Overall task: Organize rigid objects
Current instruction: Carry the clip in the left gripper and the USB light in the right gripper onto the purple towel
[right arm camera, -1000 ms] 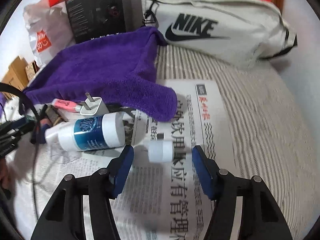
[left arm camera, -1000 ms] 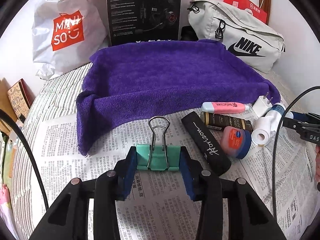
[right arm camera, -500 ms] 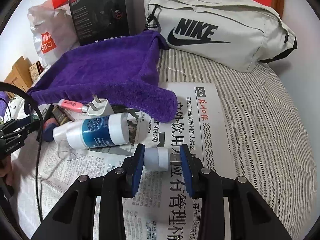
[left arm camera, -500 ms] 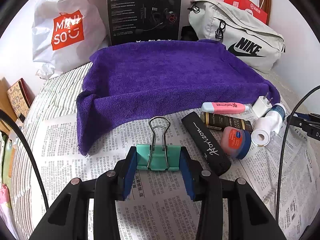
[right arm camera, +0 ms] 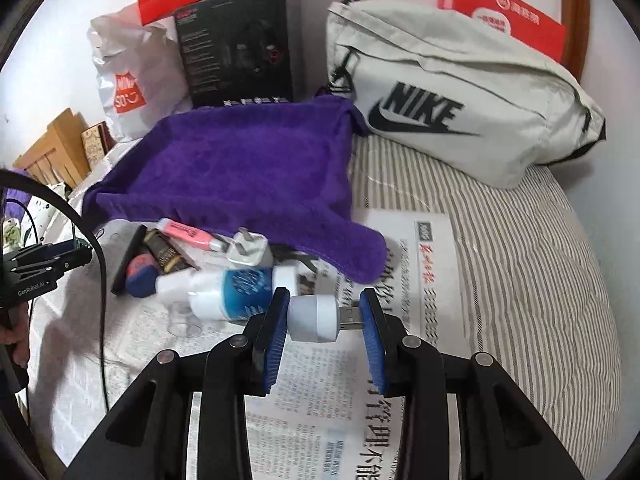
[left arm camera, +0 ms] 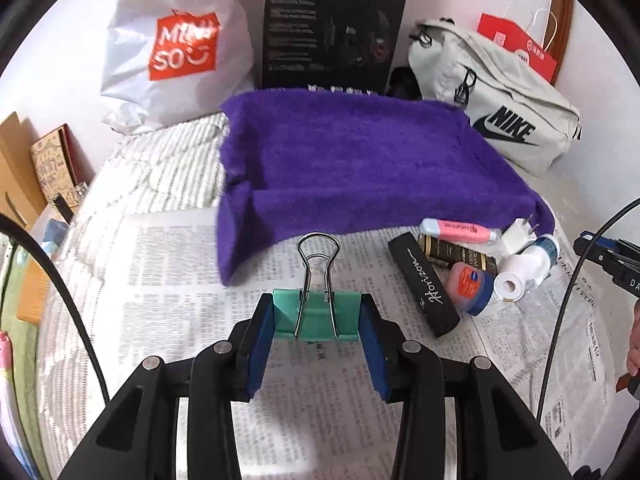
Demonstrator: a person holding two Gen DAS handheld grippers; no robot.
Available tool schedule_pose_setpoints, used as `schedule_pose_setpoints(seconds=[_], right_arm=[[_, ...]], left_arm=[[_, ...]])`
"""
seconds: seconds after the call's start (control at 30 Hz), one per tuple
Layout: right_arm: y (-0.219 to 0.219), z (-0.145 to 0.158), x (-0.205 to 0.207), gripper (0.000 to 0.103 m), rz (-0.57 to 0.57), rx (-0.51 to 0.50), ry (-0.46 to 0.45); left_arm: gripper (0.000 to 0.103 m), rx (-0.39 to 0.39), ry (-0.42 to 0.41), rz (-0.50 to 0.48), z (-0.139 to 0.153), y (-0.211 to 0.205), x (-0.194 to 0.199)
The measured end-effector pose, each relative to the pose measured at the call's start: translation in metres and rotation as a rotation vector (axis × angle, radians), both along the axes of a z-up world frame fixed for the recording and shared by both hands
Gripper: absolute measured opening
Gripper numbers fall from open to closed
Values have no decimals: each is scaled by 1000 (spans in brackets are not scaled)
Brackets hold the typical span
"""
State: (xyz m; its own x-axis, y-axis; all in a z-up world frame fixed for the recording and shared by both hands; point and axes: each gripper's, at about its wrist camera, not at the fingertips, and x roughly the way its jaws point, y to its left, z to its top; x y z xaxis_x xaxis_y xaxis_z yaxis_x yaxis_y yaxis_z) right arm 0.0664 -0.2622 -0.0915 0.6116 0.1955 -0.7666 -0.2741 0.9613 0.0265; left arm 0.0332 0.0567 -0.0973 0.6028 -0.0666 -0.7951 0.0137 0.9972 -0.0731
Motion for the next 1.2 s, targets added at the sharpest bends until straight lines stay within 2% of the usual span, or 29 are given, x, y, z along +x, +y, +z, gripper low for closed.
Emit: schedule_pose_setpoints(seconds=[0.33, 0.53, 0.77, 0.93, 1.2], right_arm=[[28, 15, 5, 36, 75, 34, -14], [41, 28, 21, 36, 104, 46, -23], [49, 47, 57, 36, 104, 39, -52], [54, 52, 90, 36, 89, 46, -57], [68, 48, 127, 36, 79, 39, -44]], left_arm=[[39, -44, -29, 26, 34, 19, -6], [39, -35, -43, 28, 58, 23, 10], [39, -46, -62, 18, 76, 25, 44], [39, -61, -52, 5, 79, 26, 72], [39, -91, -22, -12, 68, 24, 117]])
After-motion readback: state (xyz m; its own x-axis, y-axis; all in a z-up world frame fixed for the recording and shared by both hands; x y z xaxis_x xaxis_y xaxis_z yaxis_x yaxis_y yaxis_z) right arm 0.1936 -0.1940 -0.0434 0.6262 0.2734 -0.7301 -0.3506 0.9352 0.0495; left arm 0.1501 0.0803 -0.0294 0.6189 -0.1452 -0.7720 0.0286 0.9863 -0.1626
